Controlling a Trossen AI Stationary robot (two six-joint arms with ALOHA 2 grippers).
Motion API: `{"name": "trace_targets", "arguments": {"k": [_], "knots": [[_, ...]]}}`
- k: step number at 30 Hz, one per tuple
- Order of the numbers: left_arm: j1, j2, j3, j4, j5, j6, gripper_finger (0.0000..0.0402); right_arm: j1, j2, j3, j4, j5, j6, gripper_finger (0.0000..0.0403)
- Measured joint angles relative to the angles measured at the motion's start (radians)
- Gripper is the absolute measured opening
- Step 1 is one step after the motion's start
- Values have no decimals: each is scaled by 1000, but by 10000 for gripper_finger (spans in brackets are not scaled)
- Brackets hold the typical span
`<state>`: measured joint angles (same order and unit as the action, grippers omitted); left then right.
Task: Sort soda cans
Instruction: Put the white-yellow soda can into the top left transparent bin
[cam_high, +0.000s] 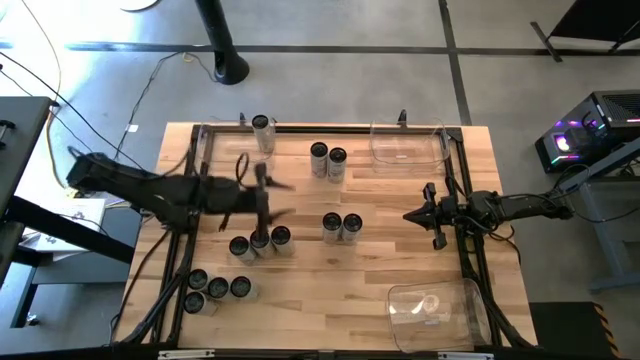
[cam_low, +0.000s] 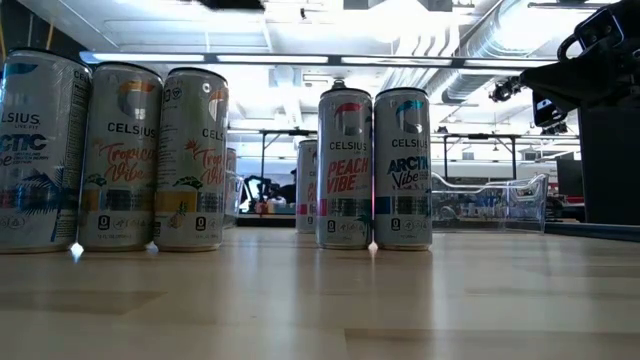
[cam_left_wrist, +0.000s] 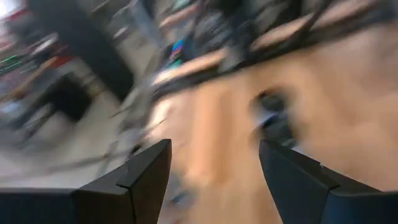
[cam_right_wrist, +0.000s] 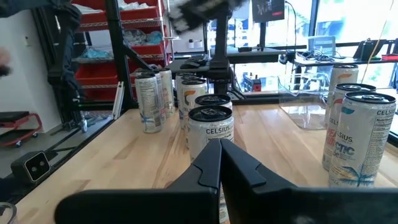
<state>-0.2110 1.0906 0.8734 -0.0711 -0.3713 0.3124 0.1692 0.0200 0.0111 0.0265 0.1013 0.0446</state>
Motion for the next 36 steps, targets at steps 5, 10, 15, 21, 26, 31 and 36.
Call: {"name": "trace_targets", "arguments": {"k": [5, 10, 15, 21, 26, 31, 36], "knots": [[-82, 86, 0, 373, 65, -115, 235, 0, 0, 0, 0, 0, 0, 0], [-105, 118, 101, 195, 65, -196, 256, 0, 0, 0, 0, 0, 0, 0], [-106, 231, 340, -321, -91, -299, 292, 0, 0, 0, 0, 0, 0, 0], [-106, 410, 655, -869, -6, -529, 327, 0, 0, 0, 0, 0, 0, 0], [-106, 516, 766, -1116, 92, -630, 332, 0, 0, 0, 0, 0, 0, 0], [-100, 586, 758, -1201, 130, -660, 333, 0, 0, 0, 0, 0, 0, 0], [-67, 623, 759, -1205, 157, -657, 333, 0, 0, 0, 0, 0, 0, 0]]}}
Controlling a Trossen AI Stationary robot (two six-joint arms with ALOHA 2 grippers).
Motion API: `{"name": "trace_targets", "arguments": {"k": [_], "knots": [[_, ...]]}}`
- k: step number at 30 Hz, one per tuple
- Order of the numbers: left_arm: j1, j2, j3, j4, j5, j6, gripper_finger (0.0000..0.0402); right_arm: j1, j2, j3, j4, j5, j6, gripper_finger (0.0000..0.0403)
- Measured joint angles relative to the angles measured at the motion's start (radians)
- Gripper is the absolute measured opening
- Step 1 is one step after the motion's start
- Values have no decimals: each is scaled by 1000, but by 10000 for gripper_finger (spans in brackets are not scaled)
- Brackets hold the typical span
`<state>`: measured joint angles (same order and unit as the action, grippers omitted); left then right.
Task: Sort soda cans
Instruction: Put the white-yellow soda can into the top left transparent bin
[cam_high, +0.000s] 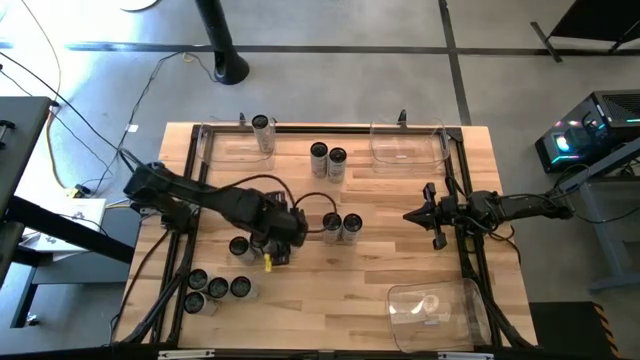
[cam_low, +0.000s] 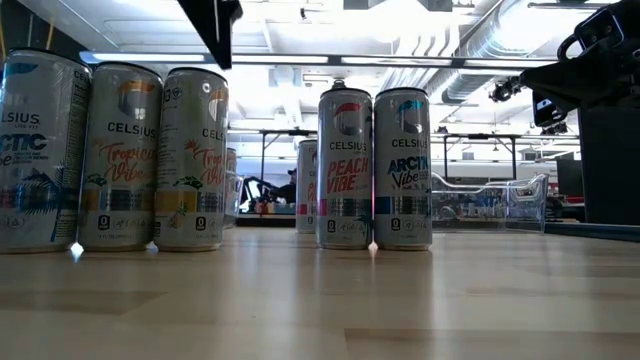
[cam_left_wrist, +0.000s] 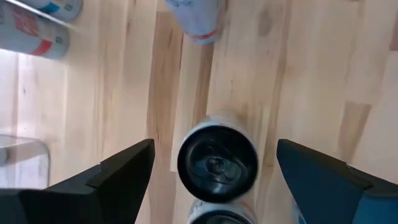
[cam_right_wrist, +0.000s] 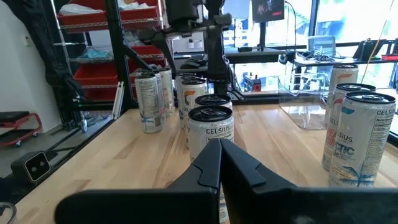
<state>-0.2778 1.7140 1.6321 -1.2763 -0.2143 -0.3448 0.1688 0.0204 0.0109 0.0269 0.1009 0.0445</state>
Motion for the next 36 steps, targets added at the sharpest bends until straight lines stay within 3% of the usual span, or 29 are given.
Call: {"name": "trace_targets", "arguments": {"k": [12, 36], "knots": [[58, 10, 0, -11, 108, -3, 333, 0, 0, 0, 0, 0, 0, 0], [62, 11, -120, 71, 100, 24, 329, 0, 0, 0, 0, 0, 0, 0]]}}
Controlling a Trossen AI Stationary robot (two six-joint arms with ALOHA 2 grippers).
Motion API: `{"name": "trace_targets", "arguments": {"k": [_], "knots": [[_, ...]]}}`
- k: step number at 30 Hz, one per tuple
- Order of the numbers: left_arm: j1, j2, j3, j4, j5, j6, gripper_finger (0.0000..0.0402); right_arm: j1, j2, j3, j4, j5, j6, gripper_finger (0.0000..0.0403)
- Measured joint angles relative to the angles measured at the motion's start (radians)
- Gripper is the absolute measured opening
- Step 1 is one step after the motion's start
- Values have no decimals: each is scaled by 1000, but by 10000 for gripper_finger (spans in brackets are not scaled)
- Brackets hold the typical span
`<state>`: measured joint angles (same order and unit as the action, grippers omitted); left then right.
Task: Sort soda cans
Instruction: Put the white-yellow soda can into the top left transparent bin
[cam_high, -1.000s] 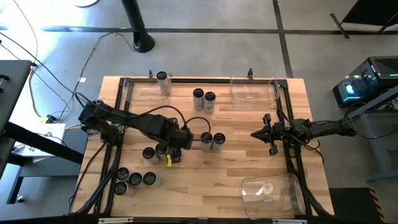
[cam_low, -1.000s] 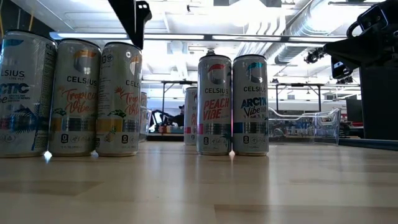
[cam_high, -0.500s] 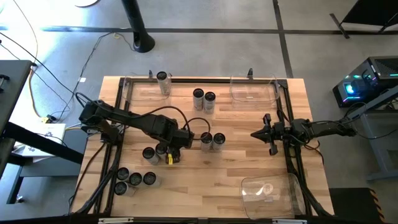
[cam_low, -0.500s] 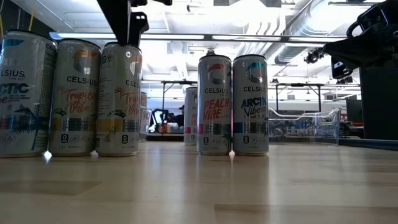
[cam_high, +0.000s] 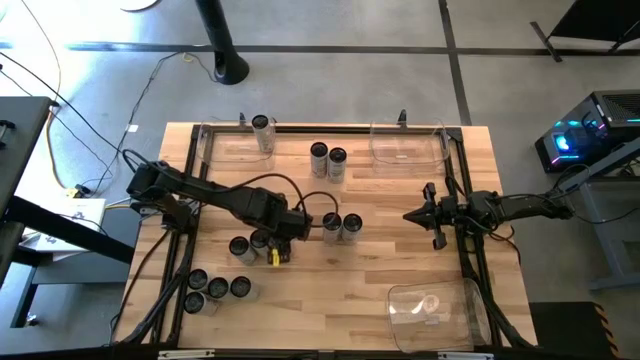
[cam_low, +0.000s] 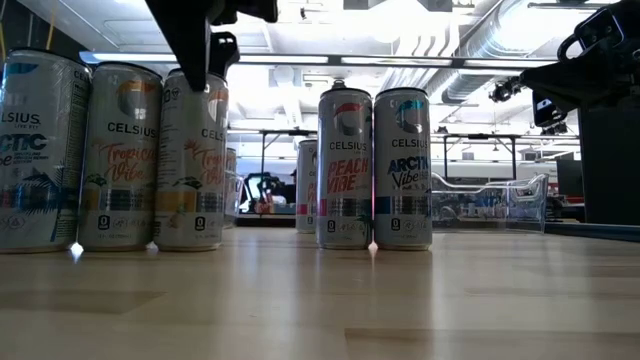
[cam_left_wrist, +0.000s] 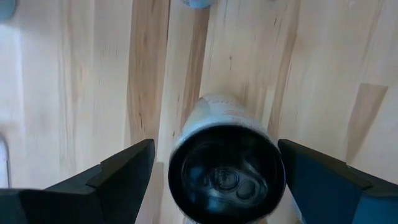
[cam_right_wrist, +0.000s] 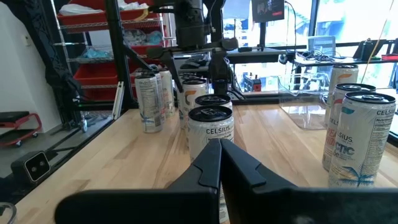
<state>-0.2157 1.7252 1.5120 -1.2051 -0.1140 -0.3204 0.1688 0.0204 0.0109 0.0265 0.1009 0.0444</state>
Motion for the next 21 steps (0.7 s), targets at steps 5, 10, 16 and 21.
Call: {"name": "trace_targets", "arguments": {"k": [5, 10, 16, 21], "knots": [[0, 13, 1, -2, 0, 33, 304, 0, 0, 0, 0, 0, 0, 0], [0, 44, 2, -5, 0, 45, 285, 0, 0, 0, 0, 0, 0, 0], [0, 61, 2, -11, 25, 98, 287, 0, 0, 0, 0, 0, 0, 0], [0, 61, 0, -15, 48, 148, 265, 0, 0, 0, 0, 0, 0, 0]]}}
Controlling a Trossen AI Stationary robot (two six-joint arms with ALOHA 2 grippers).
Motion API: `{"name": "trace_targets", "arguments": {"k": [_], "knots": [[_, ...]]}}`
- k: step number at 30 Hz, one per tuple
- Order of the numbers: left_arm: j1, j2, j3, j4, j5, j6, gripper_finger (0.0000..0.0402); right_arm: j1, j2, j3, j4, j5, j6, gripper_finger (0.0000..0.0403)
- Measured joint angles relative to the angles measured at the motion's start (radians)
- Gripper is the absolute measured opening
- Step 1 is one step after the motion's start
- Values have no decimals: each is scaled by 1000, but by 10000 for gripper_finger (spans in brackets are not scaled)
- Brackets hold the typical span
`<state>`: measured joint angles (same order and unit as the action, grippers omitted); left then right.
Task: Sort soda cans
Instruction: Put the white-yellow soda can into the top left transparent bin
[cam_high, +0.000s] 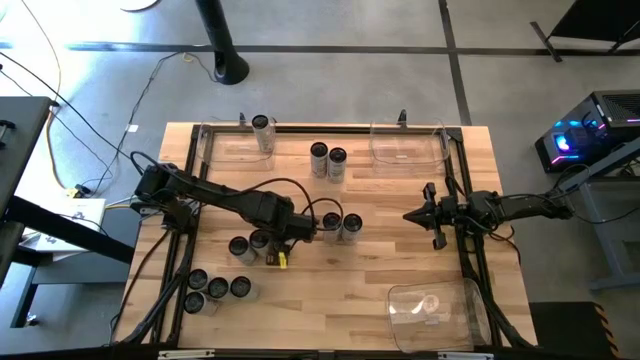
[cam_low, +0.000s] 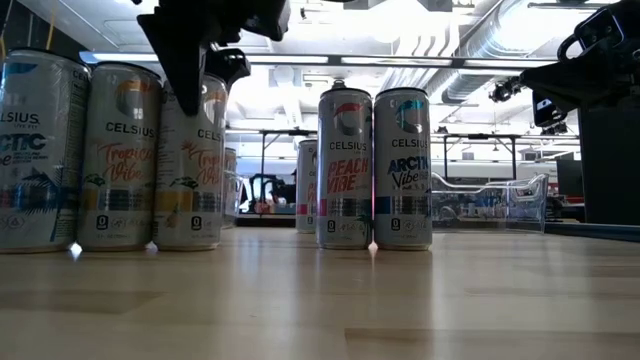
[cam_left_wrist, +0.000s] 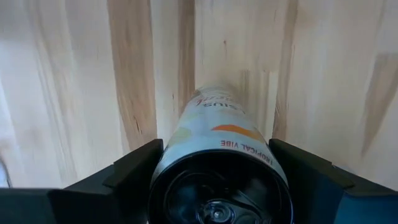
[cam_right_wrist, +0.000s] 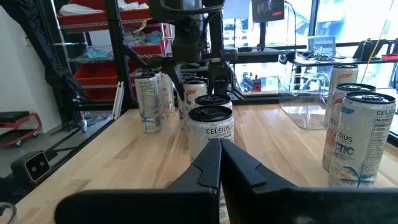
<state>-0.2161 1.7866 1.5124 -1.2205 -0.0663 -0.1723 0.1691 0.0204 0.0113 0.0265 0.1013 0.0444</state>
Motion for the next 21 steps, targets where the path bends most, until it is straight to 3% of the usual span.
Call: {"name": "trace_targets", "arguments": {"k": [5, 16, 21], "knots": [[8, 1, 19, -49, -9, 20, 246, 0, 0, 0, 0, 0, 0, 0], [109, -4, 335, -357, -255, 89, 246, 0, 0, 0, 0, 0, 0, 0], [221, -45, 420, -348, -361, 157, 246, 0, -1, 0, 0, 0, 0, 0]]}}
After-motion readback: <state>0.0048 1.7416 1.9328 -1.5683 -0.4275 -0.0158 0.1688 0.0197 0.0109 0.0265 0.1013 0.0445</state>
